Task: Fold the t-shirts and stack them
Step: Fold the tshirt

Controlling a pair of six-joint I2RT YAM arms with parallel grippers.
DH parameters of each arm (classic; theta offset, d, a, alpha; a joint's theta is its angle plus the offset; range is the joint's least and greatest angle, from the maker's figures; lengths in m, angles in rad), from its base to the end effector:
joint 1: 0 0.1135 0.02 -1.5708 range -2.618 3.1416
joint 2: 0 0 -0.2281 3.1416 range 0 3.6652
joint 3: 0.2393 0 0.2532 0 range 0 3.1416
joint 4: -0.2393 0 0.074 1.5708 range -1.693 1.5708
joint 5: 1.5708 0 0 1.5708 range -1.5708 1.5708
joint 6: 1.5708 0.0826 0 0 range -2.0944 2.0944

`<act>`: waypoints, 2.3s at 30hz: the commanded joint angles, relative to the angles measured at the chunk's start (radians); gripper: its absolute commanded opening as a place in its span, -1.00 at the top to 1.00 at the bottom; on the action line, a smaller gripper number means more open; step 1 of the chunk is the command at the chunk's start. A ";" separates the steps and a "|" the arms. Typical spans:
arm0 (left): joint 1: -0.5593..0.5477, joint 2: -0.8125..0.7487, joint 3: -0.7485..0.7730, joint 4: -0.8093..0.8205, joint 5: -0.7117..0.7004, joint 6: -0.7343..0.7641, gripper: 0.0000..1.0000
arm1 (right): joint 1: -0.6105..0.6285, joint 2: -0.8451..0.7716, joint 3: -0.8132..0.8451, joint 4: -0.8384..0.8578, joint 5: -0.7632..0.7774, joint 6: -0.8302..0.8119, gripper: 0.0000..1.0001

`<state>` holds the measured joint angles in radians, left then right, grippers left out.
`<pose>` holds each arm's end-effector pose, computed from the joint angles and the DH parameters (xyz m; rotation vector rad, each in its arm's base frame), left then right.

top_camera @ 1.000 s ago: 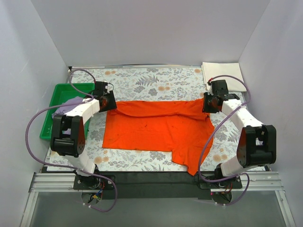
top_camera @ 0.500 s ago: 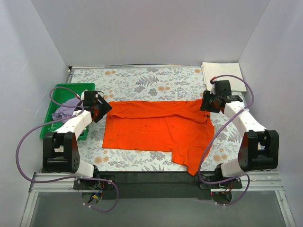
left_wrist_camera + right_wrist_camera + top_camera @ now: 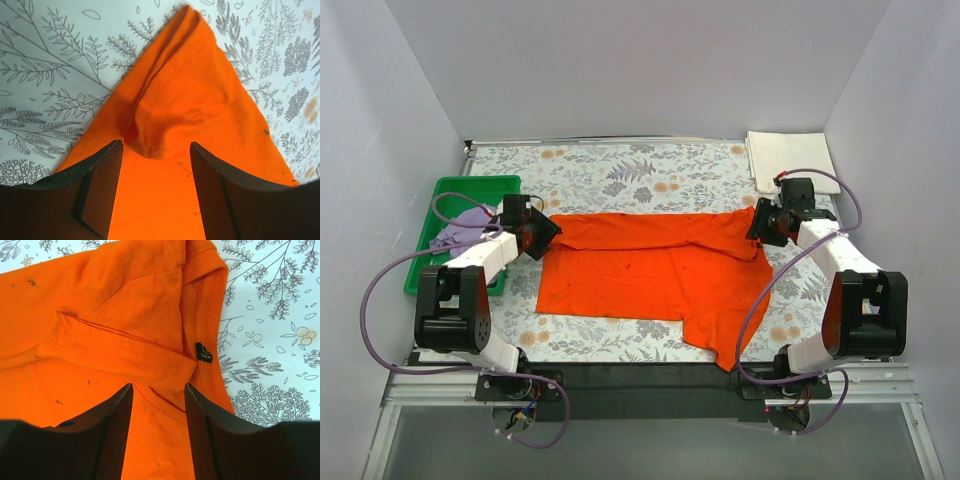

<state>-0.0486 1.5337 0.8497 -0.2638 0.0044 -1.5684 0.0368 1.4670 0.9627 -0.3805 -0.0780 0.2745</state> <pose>0.3311 -0.0165 0.1053 -1.8216 1.9197 -0.6203 0.3393 0.0189 0.1531 0.2583 2.4524 0.2315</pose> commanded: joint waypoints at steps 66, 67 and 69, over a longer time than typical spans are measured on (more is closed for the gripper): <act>-0.013 0.003 -0.054 0.092 -0.061 0.252 0.89 | -0.026 0.001 -0.102 0.012 -0.057 0.100 0.63; -0.013 -0.007 -0.051 0.090 -0.063 0.263 0.84 | -0.028 0.003 -0.063 0.015 -0.057 0.088 0.40; -0.013 -0.039 -0.035 0.083 -0.072 0.275 0.54 | -0.028 0.019 -0.015 0.018 -0.045 0.075 0.26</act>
<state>-0.0616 1.5810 0.7975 -0.1791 -0.0311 -1.3090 0.0132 1.4727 0.8650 -0.3599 -0.1299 0.3656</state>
